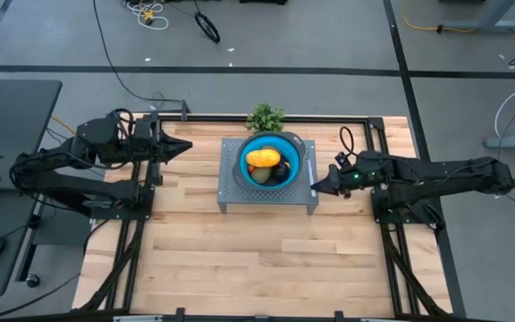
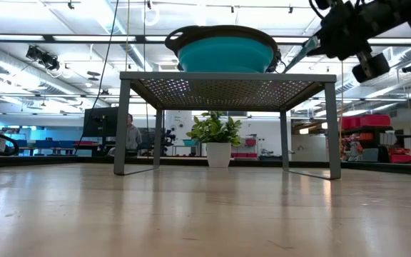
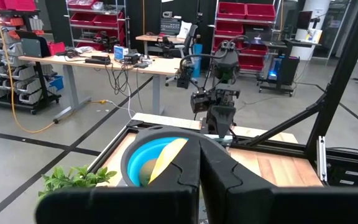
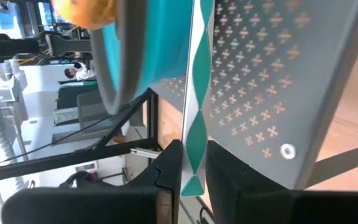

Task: Pick & Place Fruit
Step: Put the knife on the shelf

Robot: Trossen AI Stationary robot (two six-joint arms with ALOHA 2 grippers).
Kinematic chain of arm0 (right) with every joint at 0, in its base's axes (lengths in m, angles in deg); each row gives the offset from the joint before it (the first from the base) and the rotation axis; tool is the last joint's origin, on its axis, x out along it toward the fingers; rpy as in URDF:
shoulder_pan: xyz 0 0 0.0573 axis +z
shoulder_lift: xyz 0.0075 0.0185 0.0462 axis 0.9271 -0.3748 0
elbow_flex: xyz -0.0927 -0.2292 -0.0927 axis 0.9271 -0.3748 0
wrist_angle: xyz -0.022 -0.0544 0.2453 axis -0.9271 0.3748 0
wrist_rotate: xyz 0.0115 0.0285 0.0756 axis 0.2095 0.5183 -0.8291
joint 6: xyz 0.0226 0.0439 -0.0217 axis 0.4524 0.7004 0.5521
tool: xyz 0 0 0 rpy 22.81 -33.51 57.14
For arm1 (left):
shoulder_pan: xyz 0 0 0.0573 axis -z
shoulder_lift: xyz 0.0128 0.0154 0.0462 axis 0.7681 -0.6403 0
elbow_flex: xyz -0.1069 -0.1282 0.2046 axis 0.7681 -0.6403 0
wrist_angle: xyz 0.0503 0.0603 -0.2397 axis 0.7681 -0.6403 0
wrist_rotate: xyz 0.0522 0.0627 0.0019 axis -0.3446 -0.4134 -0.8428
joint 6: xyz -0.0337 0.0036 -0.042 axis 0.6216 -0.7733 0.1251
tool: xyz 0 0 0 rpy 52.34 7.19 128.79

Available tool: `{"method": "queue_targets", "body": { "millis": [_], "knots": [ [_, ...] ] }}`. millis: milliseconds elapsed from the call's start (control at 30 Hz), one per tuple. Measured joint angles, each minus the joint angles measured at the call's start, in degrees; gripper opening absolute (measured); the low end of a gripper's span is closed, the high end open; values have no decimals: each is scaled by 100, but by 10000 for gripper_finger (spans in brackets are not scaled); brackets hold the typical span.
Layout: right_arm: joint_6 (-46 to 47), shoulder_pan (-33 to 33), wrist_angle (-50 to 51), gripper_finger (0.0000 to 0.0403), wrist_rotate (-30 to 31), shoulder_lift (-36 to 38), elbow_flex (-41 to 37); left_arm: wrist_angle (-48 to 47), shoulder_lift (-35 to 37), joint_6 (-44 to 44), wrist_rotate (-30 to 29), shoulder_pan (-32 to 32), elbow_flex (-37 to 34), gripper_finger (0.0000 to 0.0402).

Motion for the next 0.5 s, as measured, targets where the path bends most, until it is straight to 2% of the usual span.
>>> {"method": "queue_targets", "body": {
  "millis": [500],
  "knots": [
    [23, -2, 1403, 55, 130, -82, 740, 0, 0, 0, 2, 0, 0, 4]
  ]
}}
